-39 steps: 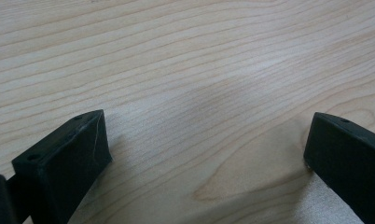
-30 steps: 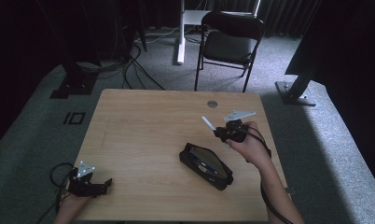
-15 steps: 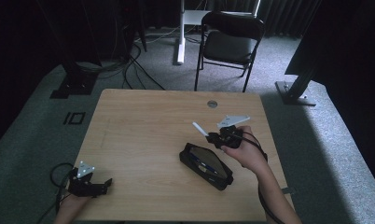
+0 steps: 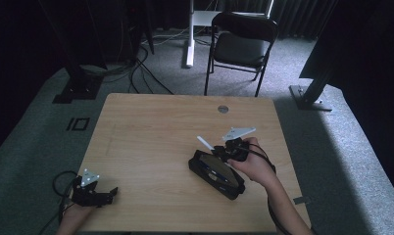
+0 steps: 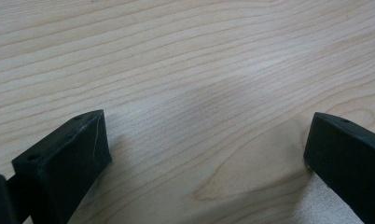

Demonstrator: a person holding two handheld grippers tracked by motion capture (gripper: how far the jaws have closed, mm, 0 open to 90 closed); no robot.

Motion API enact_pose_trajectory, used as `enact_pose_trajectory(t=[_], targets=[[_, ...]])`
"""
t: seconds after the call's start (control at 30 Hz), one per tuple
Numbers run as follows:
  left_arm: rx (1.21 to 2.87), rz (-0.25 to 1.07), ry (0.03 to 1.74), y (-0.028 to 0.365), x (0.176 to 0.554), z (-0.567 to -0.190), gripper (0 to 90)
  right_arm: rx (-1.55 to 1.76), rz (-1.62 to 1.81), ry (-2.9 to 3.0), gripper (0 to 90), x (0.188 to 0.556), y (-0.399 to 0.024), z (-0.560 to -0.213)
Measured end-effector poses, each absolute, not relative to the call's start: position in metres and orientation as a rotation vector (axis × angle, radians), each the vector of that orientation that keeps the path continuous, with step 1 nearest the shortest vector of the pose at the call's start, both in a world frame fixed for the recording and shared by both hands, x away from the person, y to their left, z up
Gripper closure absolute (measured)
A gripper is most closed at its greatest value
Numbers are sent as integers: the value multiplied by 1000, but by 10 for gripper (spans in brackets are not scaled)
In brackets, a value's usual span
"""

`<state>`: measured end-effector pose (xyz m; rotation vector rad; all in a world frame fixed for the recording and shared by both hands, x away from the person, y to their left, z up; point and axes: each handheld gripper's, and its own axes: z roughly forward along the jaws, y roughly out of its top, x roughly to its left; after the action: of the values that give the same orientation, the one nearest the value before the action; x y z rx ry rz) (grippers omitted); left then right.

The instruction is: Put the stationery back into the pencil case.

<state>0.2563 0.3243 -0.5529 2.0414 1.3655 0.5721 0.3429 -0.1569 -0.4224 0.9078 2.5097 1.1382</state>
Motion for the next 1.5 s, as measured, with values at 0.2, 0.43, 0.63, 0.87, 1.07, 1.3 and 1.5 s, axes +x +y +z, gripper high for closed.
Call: enact_pose_trajectory(t=[0.2, 0.43, 0.63, 0.87, 1.07, 1.3, 1.5], targets=[[2045, 572, 1364, 324, 256, -553, 3, 900, 1107, 2550, 785, 342, -153, -438], [2045, 572, 1364, 324, 256, -553, 3, 898, 1073, 2591, 784, 341, -151, -450], [2043, 570, 1366, 324, 256, -553, 4, 894, 1038, 2626, 785, 339, -151, -458], [2043, 570, 1366, 324, 256, -553, 3, 898, 992, 2653, 785, 339, -152, -467], [2043, 570, 1366, 324, 256, -553, 4, 904, 944, 2668, 785, 340, -149, -472], [2043, 570, 1366, 324, 256, -553, 4, 913, 879, 2689, 785, 342, -147, -478], [2043, 570, 1366, 324, 256, -553, 3, 909, 835, 2701, 785, 343, -141, -482]])
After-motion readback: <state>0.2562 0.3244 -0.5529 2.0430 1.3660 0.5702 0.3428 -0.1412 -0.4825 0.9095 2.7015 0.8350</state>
